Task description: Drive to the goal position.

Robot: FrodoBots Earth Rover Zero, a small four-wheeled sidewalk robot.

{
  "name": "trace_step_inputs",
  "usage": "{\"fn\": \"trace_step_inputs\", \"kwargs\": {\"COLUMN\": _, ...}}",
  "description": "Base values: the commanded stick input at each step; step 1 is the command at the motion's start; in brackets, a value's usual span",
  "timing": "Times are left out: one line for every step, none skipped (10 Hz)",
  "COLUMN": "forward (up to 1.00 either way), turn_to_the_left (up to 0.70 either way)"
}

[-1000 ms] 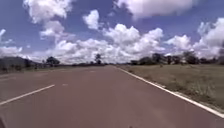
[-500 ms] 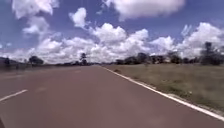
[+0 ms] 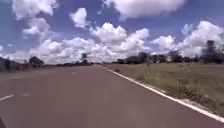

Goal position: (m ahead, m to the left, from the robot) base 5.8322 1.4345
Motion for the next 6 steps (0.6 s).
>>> {"fn": "trace_step_inputs", "kwargs": {"forward": 1.0, "turn_to_the_left": 0.0}}
{"fn": "trace_step_inputs", "kwargs": {"forward": 1.0, "turn_to_the_left": 0.0}}
{"fn": "trace_step_inputs", "kwargs": {"forward": 1.0, "turn_to_the_left": 0.0}}
{"fn": "trace_step_inputs", "kwargs": {"forward": 1.0, "turn_to_the_left": 0.0}}
{"fn": "trace_step_inputs", "kwargs": {"forward": 1.0, "turn_to_the_left": 0.0}}
{"fn": "trace_step_inputs", "kwargs": {"forward": 1.0, "turn_to_the_left": 0.0}}
